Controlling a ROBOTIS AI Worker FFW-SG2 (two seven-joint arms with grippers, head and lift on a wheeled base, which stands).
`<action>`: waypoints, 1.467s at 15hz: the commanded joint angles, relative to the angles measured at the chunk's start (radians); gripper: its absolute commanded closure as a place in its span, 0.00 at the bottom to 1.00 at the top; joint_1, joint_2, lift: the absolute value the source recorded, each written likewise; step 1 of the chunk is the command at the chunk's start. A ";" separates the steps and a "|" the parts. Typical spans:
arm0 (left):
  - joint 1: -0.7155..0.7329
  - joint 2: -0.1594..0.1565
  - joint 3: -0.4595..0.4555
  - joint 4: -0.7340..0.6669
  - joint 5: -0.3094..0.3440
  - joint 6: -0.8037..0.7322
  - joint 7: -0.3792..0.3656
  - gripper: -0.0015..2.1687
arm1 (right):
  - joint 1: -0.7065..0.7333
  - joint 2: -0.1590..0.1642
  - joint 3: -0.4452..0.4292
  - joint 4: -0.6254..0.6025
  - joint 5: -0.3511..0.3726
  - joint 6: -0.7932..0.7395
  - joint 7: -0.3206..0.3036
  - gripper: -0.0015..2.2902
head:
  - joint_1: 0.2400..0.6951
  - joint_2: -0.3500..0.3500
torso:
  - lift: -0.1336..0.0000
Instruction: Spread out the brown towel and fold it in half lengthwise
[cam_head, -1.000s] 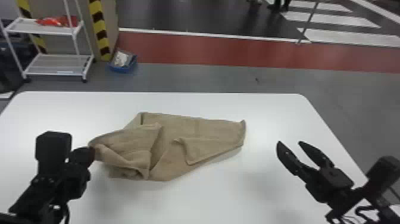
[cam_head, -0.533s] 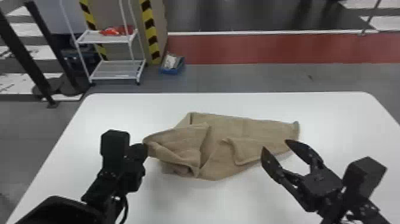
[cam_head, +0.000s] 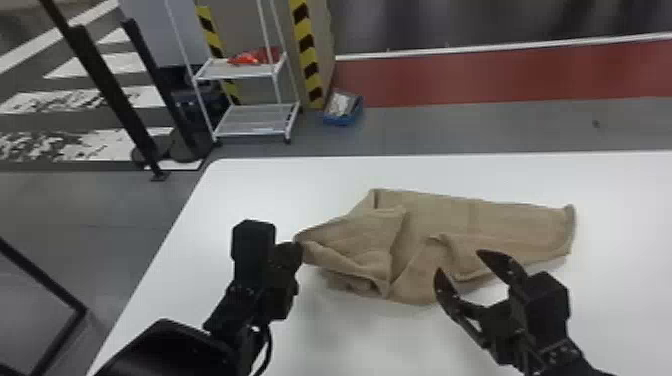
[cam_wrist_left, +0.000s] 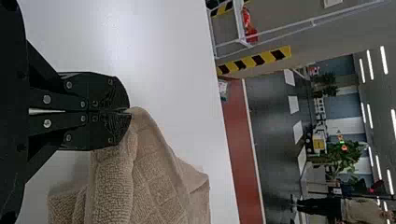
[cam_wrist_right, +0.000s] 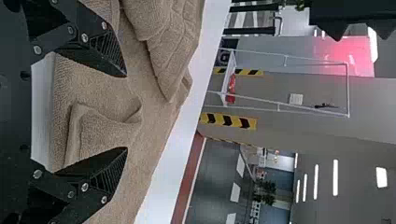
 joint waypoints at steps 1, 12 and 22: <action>0.005 0.001 0.007 -0.001 0.000 -0.008 -0.002 0.57 | -0.033 0.004 0.013 0.042 0.027 0.027 -0.021 0.17 | 1.00 0.81 | 0.07; 0.005 0.002 0.010 0.010 0.000 -0.023 -0.005 0.57 | -0.096 0.004 -0.001 0.151 0.052 0.040 -0.021 0.21 | 1.00 0.80 | 0.07; -0.018 0.002 0.013 0.030 -0.001 -0.023 -0.006 0.57 | -0.097 0.004 -0.058 0.137 0.013 0.055 -0.021 0.34 | 1.00 0.78 | 0.07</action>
